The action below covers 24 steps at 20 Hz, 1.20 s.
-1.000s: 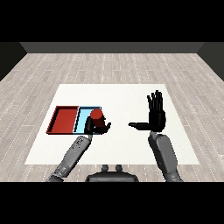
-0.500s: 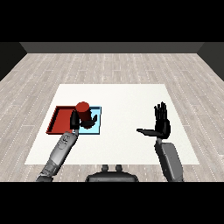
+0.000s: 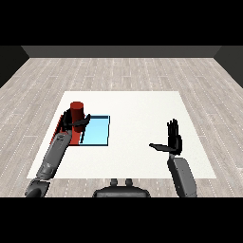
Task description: Pick the red can and put it in the red box
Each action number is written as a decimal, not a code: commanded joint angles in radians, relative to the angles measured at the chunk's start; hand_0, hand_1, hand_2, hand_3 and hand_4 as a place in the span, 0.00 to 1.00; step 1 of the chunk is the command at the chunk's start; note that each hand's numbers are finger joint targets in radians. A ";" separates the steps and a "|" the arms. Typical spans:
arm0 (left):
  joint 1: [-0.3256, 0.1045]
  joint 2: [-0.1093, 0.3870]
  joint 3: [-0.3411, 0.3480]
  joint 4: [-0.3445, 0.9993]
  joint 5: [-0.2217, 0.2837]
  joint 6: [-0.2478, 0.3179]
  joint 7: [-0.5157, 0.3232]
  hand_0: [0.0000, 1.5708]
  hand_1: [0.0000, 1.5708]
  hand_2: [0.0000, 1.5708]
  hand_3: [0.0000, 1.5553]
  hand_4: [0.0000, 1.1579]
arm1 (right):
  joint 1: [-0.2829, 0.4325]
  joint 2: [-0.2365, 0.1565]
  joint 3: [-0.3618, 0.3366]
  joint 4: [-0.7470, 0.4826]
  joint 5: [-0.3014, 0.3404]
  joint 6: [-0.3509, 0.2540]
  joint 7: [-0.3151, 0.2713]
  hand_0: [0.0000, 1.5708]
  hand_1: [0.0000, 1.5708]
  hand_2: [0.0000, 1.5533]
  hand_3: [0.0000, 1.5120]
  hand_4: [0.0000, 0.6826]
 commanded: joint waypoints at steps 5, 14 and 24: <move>-0.055 0.047 0.127 0.442 -0.005 -0.038 -0.110 1.00 1.00 1.00 0.96 0.94 | 0.045 -0.026 -0.016 -0.001 0.017 0.040 -0.046 0.00 0.00 0.00 0.00 0.00; -0.164 0.074 0.168 0.894 -0.079 0.016 -0.146 0.64 0.64 0.68 0.78 0.81 | 0.004 0.018 0.011 0.027 0.074 0.005 -0.101 0.00 0.00 0.00 0.00 0.00; -0.240 0.055 0.188 1.072 -0.090 -0.063 -0.135 0.45 0.45 0.44 0.00 0.44 | 0.032 0.010 -0.019 -0.007 0.038 0.050 -0.137 0.00 0.00 0.00 0.00 0.00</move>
